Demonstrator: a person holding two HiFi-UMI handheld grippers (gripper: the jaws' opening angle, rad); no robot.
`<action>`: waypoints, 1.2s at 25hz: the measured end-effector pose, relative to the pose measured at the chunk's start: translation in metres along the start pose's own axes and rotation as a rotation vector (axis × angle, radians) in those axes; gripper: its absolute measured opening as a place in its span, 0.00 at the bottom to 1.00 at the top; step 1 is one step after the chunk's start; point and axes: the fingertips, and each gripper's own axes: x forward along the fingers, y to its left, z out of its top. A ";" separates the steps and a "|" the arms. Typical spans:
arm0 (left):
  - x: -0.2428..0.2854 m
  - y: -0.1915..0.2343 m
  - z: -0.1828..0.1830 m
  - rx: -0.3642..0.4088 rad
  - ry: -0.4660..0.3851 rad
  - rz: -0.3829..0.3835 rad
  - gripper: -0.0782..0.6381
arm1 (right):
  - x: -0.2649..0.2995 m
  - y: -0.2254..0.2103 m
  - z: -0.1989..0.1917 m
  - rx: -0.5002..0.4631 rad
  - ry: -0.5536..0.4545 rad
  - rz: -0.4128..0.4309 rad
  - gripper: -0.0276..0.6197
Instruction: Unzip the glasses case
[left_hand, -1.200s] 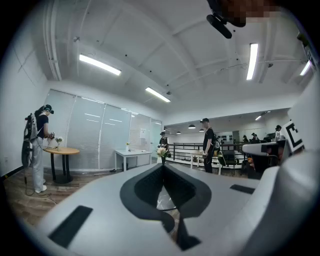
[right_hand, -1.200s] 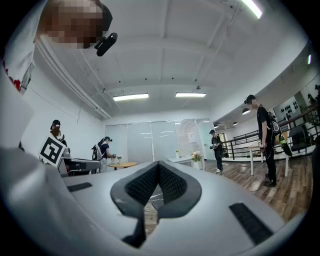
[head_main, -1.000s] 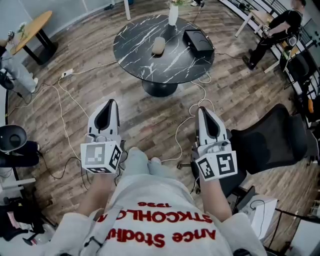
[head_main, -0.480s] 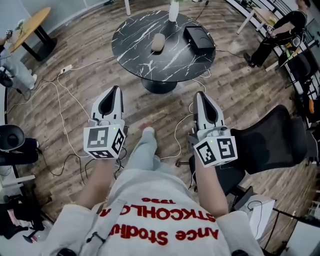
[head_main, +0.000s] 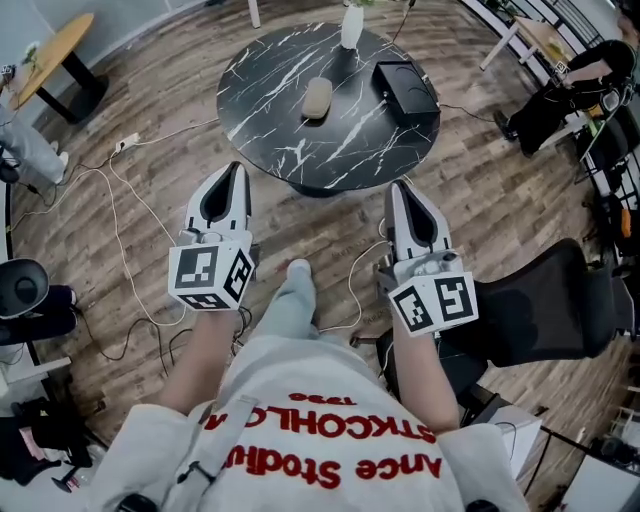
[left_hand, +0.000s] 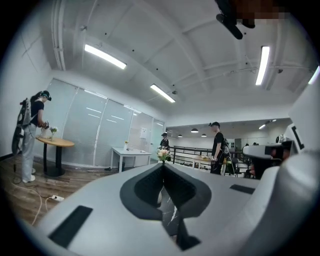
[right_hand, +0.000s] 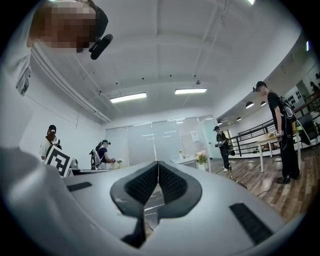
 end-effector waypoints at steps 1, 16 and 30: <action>0.014 0.005 -0.001 -0.017 -0.003 -0.001 0.12 | 0.014 -0.008 0.000 -0.001 0.003 0.003 0.07; 0.199 0.067 0.000 -0.017 0.038 0.039 0.12 | 0.169 -0.111 0.001 -0.029 0.033 0.013 0.07; 0.333 0.086 -0.027 -0.050 0.061 0.212 0.12 | 0.341 -0.204 -0.016 -0.016 0.099 0.308 0.07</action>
